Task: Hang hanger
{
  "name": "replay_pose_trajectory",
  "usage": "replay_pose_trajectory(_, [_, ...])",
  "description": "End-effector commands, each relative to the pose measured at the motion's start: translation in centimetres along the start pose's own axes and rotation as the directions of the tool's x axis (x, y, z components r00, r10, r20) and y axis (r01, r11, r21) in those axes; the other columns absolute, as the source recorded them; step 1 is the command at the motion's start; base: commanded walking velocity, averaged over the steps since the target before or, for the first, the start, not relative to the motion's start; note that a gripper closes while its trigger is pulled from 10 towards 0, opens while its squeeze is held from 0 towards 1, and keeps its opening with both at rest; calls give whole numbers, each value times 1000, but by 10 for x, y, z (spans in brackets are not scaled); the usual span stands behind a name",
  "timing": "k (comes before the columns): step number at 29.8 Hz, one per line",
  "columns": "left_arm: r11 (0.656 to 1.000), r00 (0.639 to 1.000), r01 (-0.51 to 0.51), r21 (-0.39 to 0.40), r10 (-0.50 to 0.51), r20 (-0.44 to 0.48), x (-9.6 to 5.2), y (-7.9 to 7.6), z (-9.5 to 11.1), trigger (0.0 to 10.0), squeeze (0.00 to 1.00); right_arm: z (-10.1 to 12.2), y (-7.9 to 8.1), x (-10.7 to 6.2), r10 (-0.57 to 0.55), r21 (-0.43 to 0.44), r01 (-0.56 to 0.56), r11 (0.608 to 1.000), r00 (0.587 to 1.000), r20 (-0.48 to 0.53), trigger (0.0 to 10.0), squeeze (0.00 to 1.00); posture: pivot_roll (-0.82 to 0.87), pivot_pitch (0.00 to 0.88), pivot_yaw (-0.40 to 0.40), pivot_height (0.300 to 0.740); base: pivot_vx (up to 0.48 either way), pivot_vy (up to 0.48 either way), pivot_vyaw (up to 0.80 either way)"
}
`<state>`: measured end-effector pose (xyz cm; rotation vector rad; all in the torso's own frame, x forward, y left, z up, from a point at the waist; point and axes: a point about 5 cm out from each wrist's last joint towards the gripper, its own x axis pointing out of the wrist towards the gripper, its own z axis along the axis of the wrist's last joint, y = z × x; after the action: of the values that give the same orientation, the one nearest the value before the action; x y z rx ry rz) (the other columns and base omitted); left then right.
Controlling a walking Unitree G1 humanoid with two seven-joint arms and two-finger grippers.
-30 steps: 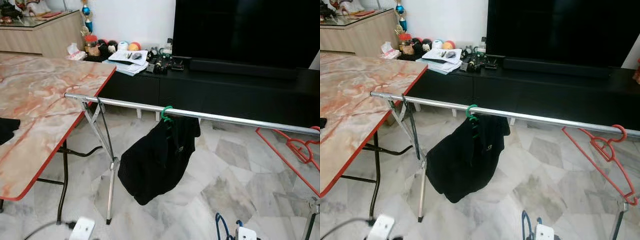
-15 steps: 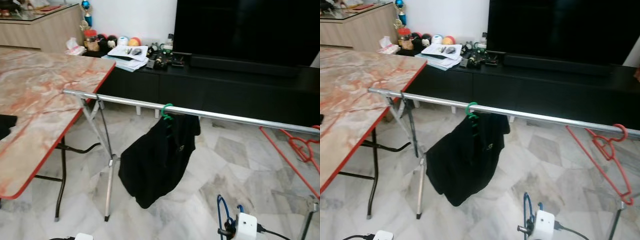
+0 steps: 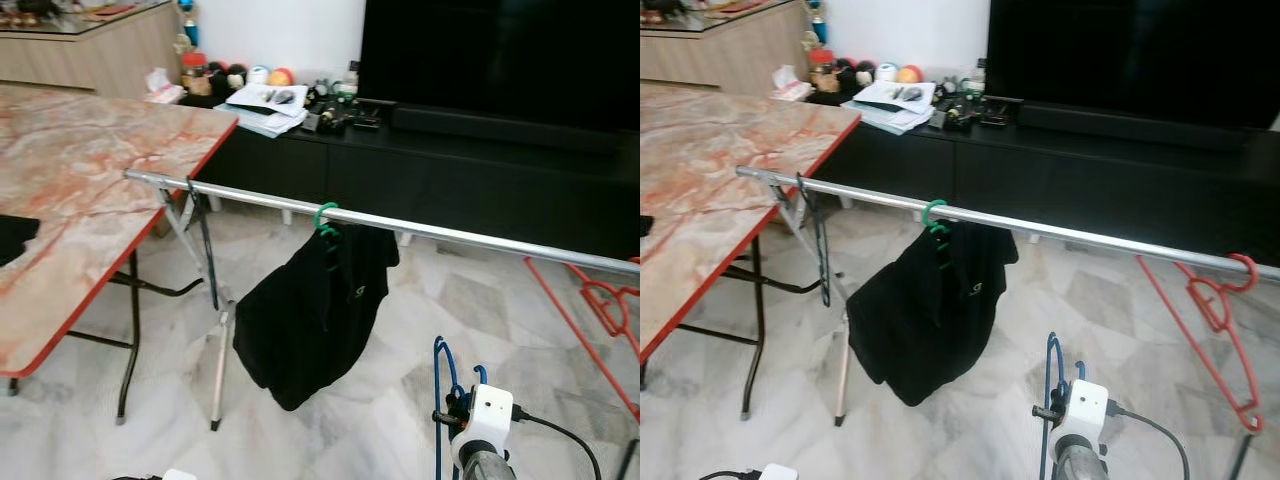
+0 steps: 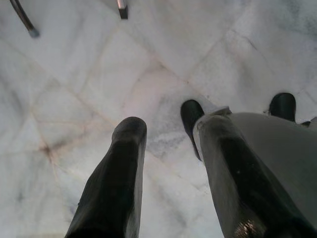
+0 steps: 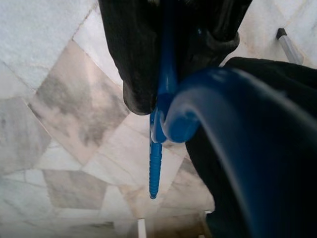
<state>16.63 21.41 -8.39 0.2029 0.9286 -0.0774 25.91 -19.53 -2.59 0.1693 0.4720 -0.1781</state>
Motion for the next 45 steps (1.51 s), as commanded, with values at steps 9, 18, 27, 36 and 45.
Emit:
replay_pose_trajectory(9, [1000,999,2,15,-2,-33,-2,-2,-9,10000,0,-21,-1,-7,-17,-4,17,1000,994,-106,10000,0,48,66,-28,740,355,0,0])
replay_pose_trajectory(18, [1000,999,4,29,-3,-38,-2,-2,-10,10000,0,-15,-2,-6,-42,1,42,999,998,-56,10000,0,42,55,-26,740,280,0,0])
replay_pose_trajectory(27, [1000,999,4,30,-3,-36,-2,-4,-10,10000,0,-2,-20,-9,-279,114,271,956,958,61,10000,0,43,63,-34,740,0,0,0])
replay_pose_trajectory(36, [1000,1000,-4,20,5,-30,-2,-3,-10,10000,0,16,-46,-22,-419,57,418,907,877,236,10000,0,34,67,-42,740,0,0,0])
replay_pose_trajectory(45, [1000,1000,2,21,-1,-24,-1,-6,-8,10000,0,39,-38,-31,-318,-5,346,938,867,384,10000,0,22,64,-43,740,0,0,0])
